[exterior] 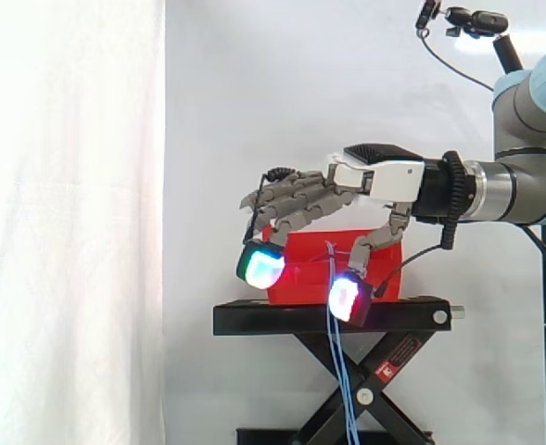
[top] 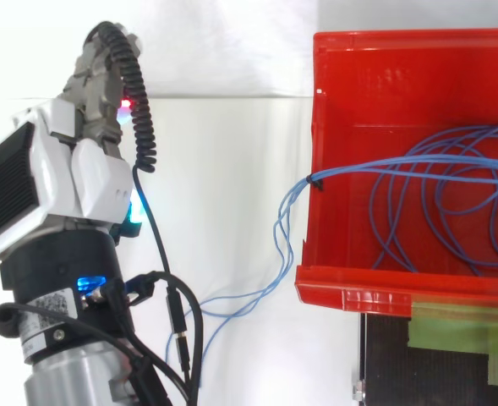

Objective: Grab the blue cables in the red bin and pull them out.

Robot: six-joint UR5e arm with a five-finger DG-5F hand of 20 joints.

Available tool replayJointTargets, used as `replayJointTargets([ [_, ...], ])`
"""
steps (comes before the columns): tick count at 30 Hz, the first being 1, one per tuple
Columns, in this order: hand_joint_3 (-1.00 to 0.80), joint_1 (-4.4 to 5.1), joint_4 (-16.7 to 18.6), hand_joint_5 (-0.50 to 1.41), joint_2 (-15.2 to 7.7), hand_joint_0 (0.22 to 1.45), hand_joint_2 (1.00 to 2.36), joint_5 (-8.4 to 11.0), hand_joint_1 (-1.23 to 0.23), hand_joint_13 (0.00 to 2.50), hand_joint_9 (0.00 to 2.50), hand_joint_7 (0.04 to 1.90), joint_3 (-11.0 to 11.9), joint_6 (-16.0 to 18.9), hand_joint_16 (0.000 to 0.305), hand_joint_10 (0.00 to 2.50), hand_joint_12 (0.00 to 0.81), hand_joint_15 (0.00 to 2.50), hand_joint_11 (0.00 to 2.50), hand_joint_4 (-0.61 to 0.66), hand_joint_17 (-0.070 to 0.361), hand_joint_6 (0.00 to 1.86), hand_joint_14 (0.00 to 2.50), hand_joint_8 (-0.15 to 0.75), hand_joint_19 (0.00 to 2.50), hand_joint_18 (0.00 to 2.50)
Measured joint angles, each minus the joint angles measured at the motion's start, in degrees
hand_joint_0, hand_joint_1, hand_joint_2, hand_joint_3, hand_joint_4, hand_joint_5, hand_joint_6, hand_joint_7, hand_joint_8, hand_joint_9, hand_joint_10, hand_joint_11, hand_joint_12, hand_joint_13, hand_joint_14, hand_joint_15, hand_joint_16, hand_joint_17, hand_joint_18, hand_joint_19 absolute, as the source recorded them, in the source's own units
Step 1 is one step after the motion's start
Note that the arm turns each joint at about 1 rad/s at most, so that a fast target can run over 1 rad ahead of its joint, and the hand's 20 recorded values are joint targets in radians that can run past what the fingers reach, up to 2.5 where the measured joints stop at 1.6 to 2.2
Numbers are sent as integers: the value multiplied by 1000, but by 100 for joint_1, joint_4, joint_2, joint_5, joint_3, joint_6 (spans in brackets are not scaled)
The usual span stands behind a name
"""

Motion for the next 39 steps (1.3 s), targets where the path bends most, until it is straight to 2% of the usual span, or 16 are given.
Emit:
replayJointTargets([
  [10, -1000, -36, -20, 934, -1, 734, 1000, -4, -1078, 338, 510, 695, 0, -107, 49, 12, 348, 298, 396, 87, 111, 13, 11, 205, 425, 235],
  [20, -1000, -97, -81, 933, -3, 735, 1000, -14, -1077, 347, 511, 686, -1, -153, 49, 12, 348, 300, 384, 90, 110, 14, 11, 204, 431, 241],
  [30, -1000, -201, -549, 910, -4, 731, 1000, -13, -1074, 349, 508, 655, -4, -31, 49, 12, 349, 305, 391, 91, 110, 14, 12, 205, 434, 245],
  [34, -1000, -266, -457, 885, -4, 731, 1000, -35, -1073, 349, 509, 610, -37, -35, 49, 14, 350, 299, 390, 109, 110, 14, 11, 207, 430, 244],
  [39, -1000, -341, -49, 870, -5, 732, 1000, -143, -1071, 348, 508, 585, -169, -40, 49, 12, 351, 310, 390, 115, 110, 15, 11, 207, 433, 244],
])
